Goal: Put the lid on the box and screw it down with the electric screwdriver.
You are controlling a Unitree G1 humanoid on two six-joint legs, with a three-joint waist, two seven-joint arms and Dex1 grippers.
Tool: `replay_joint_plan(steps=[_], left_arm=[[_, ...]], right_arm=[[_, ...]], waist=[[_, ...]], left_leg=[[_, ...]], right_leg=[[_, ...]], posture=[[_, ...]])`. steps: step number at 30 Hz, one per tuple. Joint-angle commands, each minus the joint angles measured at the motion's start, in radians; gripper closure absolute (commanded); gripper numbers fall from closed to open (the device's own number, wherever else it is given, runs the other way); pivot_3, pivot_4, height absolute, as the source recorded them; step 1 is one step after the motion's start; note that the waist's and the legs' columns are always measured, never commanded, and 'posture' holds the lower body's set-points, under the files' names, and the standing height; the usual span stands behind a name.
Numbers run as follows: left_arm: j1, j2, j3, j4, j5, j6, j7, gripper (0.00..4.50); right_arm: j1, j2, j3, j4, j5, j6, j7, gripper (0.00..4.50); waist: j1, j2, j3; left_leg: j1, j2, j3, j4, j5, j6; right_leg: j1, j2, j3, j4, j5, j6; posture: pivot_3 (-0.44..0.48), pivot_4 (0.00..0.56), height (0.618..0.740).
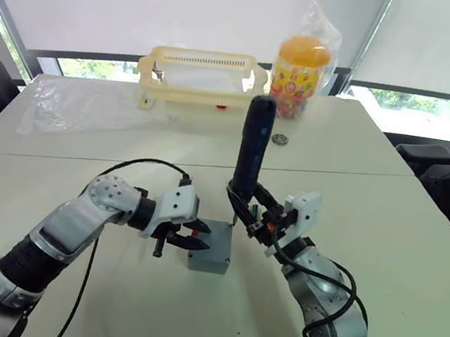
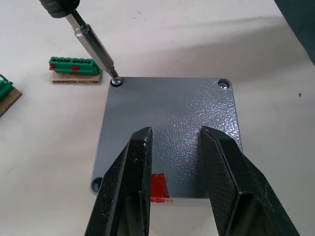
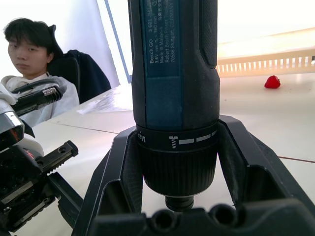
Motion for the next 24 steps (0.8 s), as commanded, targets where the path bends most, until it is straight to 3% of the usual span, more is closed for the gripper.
replay_joint_plan(steps=[1, 24], left_arm=[[0.022, 0.003, -0.029, 0.021, 0.026, 0.028, 0.002, 3.0], [0.016, -0.01, -0.034, 0.044, 0.033, 0.024, 0.0, 3.0]], right_arm=[[-0.037, 0.015, -0.012, -0.069, 0.005, -0.039, -0.005, 2.78], [-0.026, 0.026, 0.007, -0.108, 0.021, -0.012, -0.026, 2.78]], waist=[[0.0, 0.0, 0.0], [0.001, 0.0, 0.0]], left_leg=[[0.0, 0.0, 0.0, 0.0, 0.0, 0.0], [0.0, 0.0, 0.0, 0.0, 0.0, 0.0]], right_leg=[[0.0, 0.0, 0.0, 0.0, 0.0, 0.0], [0.0, 0.0, 0.0, -0.001, 0.0, 0.0]], posture=[[0.0, 0.15, 0.74], [0.0, 0.15, 0.74]])
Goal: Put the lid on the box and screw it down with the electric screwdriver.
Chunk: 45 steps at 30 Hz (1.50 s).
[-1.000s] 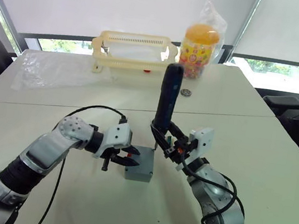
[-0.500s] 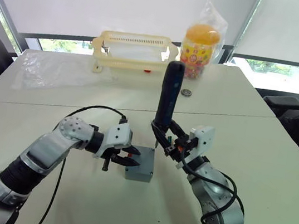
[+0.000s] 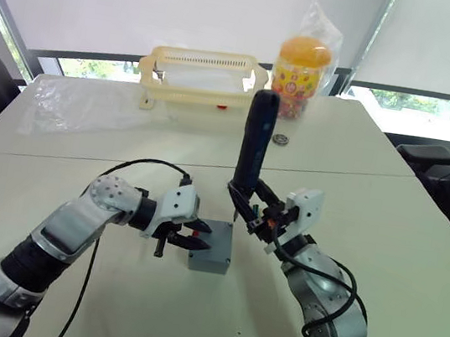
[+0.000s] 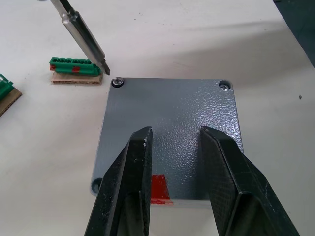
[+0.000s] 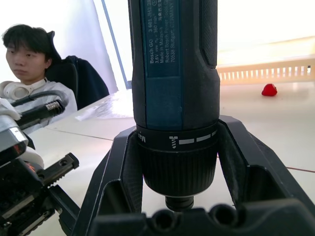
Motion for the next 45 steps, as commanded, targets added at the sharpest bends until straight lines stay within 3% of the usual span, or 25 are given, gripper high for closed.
replay_joint_plan(steps=[1, 32, 45], left_arm=[[0.019, 0.003, -0.035, 0.031, 0.033, 0.022, 0.001, 3.0], [-0.005, 0.001, -0.032, -0.018, 0.018, 0.088, 0.014, 3.0], [0.002, -0.018, -0.053, 0.054, 0.047, 0.035, 0.013, 3.0]], right_arm=[[-0.014, 0.018, 0.005, -0.083, 0.018, -0.015, -0.002, 2.78], [0.018, 0.003, 0.014, -0.049, -0.016, -0.05, 0.01, 2.78], [0.049, -0.003, 0.053, 0.084, -0.108, -0.202, 0.052, 2.78]], waist=[[0.0, 0.0, 0.0], [0.0, 0.0, 0.0], [0.0, -0.001, -0.001]], left_leg=[[0.0, 0.0, 0.0, 0.0, 0.0, 0.0], [0.0, 0.0, 0.0, 0.0, 0.0, 0.0], [0.001, 0.0, 0.0, 0.0, 0.0, 0.0]], right_leg=[[0.0, 0.0, 0.0, 0.0, 0.0, 0.0], [0.0, 0.0, 0.0, 0.0, 0.0, 0.0], [0.002, 0.0, 0.0, -0.001, -0.002, -0.002]], posture=[[0.0, 0.15, 0.74], [0.0, 0.15, 0.74], [0.0, 0.15, 0.74]])
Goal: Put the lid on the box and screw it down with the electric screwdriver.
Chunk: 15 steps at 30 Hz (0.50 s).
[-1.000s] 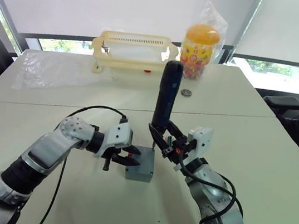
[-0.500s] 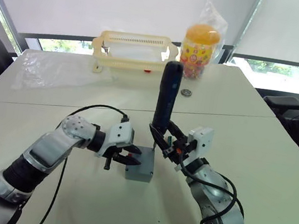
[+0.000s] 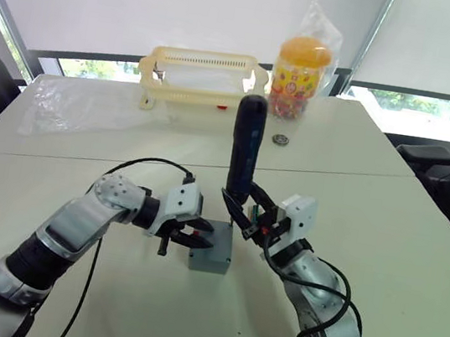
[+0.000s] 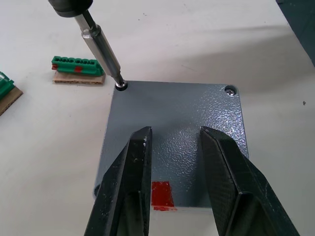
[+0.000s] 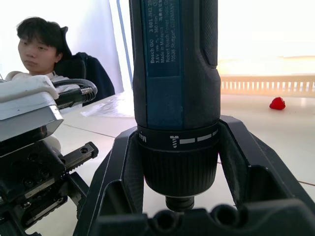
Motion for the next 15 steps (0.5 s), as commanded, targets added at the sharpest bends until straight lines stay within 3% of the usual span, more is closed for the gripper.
replay_joint_plan(steps=[1, 15], left_arm=[[0.026, 0.002, -0.043, 0.049, 0.047, -0.006, 0.003, 3.0], [0.107, 0.013, -0.034, 0.079, 0.07, -0.104, 0.003, 3.0]], right_arm=[[0.019, 0.003, 0.004, 0.017, -0.009, -0.036, 0.012, 2.78], [0.035, 0.038, 0.014, 0.024, 0.007, -0.018, 0.003, 2.78]], waist=[[0.0, -0.001, 0.0], [-0.001, -0.006, -0.01]], left_leg=[[0.001, 0.0, 0.0, 0.0, 0.0, 0.0], [0.007, 0.0, 0.0, -0.002, 0.0, 0.0]], right_leg=[[0.001, 0.0, 0.0, 0.0, 0.0, 0.0], [0.006, 0.0, 0.0, -0.001, -0.001, -0.001]], posture=[[0.0, 0.15, 0.74], [0.0, 0.15, 0.74]])
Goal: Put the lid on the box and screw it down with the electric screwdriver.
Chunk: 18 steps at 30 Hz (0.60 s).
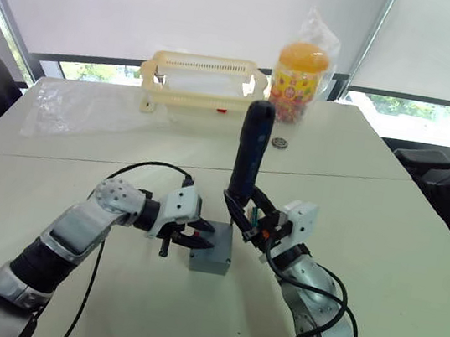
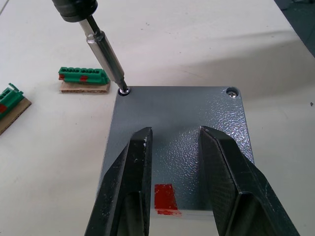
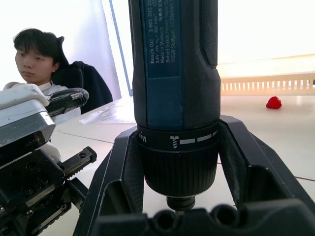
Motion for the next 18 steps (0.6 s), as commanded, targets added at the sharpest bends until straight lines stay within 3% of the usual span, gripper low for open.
replay_joint_plan(steps=[1, 18], left_arm=[[0.06, 0.034, -0.037, 0.019, 0.05, 0.023, -0.001, 3.0], [0.048, 0.032, -0.034, -0.043, 0.039, 0.096, 0.005, 3.0]], right_arm=[[0.003, 0.004, 0.012, 0.015, -0.013, -0.008, 0.004, 2.78], [0.025, 0.008, 0.033, 0.095, -0.063, -0.098, 0.003, 2.78]], waist=[[-0.001, 0.0, 0.0], [-0.002, 0.0, 0.0]], left_leg=[[0.0, 0.0, 0.0, 0.0, 0.0, 0.0], [0.008, 0.0, 0.002, -0.006, 0.0, 0.0]], right_leg=[[0.0, 0.0, 0.0, 0.0, 0.0, 0.0], [0.004, 0.0, 0.001, 0.0, -0.003, -0.004]], posture=[[0.0, 0.15, 0.74], [0.0, 0.15, 0.74]])
